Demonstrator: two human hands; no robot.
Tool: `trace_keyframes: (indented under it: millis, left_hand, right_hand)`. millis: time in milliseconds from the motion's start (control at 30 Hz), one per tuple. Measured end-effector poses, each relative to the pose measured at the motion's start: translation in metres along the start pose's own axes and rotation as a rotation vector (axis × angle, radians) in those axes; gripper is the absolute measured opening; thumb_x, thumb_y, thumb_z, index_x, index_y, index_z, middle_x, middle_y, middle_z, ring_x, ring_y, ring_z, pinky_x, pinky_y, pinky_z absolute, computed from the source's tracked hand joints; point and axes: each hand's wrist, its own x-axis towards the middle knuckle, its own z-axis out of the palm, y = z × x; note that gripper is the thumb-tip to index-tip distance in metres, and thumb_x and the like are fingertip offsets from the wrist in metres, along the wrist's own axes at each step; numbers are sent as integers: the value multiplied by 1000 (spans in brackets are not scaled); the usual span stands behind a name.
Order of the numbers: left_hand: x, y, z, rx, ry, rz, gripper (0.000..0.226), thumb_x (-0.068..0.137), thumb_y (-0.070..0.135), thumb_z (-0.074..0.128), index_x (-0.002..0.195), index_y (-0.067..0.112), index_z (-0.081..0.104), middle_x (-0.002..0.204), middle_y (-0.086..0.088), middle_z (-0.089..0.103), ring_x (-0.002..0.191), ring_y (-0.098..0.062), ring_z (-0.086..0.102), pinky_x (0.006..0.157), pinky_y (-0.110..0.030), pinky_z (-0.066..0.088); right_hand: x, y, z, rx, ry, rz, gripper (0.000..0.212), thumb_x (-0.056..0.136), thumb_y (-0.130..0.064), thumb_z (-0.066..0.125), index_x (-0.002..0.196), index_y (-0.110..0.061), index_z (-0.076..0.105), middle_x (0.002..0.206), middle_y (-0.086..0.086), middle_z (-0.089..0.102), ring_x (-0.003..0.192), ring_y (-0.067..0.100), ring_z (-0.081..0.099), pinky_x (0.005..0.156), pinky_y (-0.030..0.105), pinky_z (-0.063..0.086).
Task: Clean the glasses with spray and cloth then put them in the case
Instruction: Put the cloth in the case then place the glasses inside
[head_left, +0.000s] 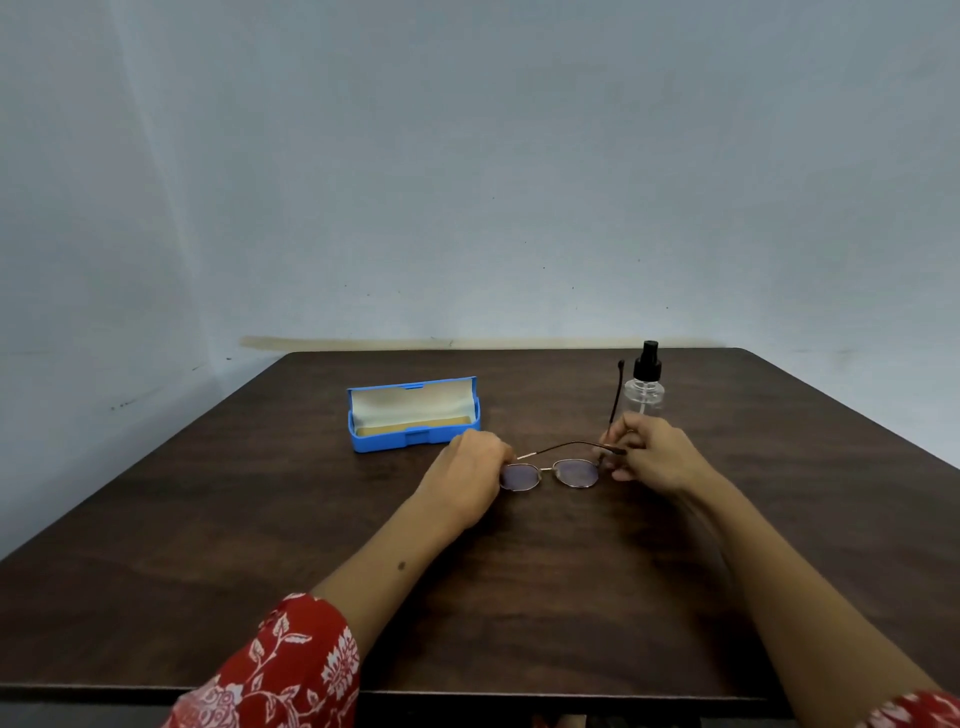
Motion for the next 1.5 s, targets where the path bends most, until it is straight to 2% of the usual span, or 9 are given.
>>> trace_keyframes:
  millis: [200, 400, 667, 800, 900, 1000, 1133, 1267, 1500]
  left_hand:
    - [-2, 3, -1, 52, -13, 24, 24, 91, 6, 49, 106, 11, 67, 102, -10, 58, 91, -23, 57, 71, -30, 44]
    - [-5, -3, 4, -36, 22, 21, 31, 91, 3, 52, 118, 12, 64, 115, -6, 53, 103, -20, 53, 87, -34, 48]
    - [-14, -19, 6, -265, 69, -112, 38, 87, 11, 59, 125, 16, 60, 110, -4, 65, 106, -19, 57, 90, -22, 41]
    - [-23, -28, 4, -500, 56, -216, 62, 80, 14, 66, 138, 20, 45, 115, 9, 69, 115, -13, 54, 104, -30, 38]
    - [-26, -32, 5, -536, 76, -206, 52, 80, 11, 70, 129, 19, 55, 113, 6, 69, 113, -5, 56, 95, -16, 38]
    - [-30, -36, 3, -582, 145, -213, 33, 79, 9, 72, 111, 17, 68, 103, 6, 71, 93, 4, 59, 81, -3, 38]
    - [-35, -51, -8, -848, 187, -305, 24, 81, 5, 70, 104, 9, 70, 96, -6, 72, 85, -9, 67, 83, -23, 53]
    - [-42, -69, -25, -1249, 237, -453, 23, 80, -4, 66, 103, -3, 65, 83, -14, 69, 64, -12, 70, 62, -23, 59]
    - [-49, -98, -40, -1577, 345, -776, 4, 81, -5, 64, 85, -4, 65, 63, -15, 71, 56, -18, 70, 53, -26, 59]
  right_hand:
    - [3, -1, -9, -11, -138, -74, 15, 89, -1, 60, 78, -10, 54, 79, 2, 71, 75, 11, 65, 53, 14, 51]
    - [-1, -16, -1, -337, -67, -214, 29, 87, -1, 51, 69, -23, 50, 70, -5, 65, 43, 0, 55, 55, 15, 47]
    - [-3, -29, 10, -604, -72, -258, 29, 87, 0, 46, 96, -14, 70, 94, 4, 72, 89, 21, 64, 79, 29, 50]
    - [-2, -29, 11, -646, -89, -262, 31, 87, 3, 48, 97, -13, 72, 97, 8, 72, 89, 23, 65, 79, 31, 52]
    - [-1, -29, 12, -616, -104, -261, 32, 86, 5, 48, 95, -13, 73, 92, 8, 72, 83, 21, 65, 75, 27, 51]
    - [1, -28, 10, -498, -134, -245, 29, 85, 5, 51, 88, -14, 74, 78, 8, 70, 63, 11, 59, 63, 19, 45]
    - [4, -36, 13, -14, -206, -165, 11, 84, 7, 61, 87, -1, 68, 65, 9, 66, 53, 8, 61, 54, 17, 51]
    - [11, -51, 30, 535, -273, 59, 11, 84, 10, 59, 82, 3, 66, 68, 11, 69, 60, 13, 68, 56, 23, 58]
    - [25, -71, 76, 893, -306, 273, 8, 85, 11, 56, 81, 10, 63, 80, 18, 67, 65, 19, 69, 58, 22, 59]
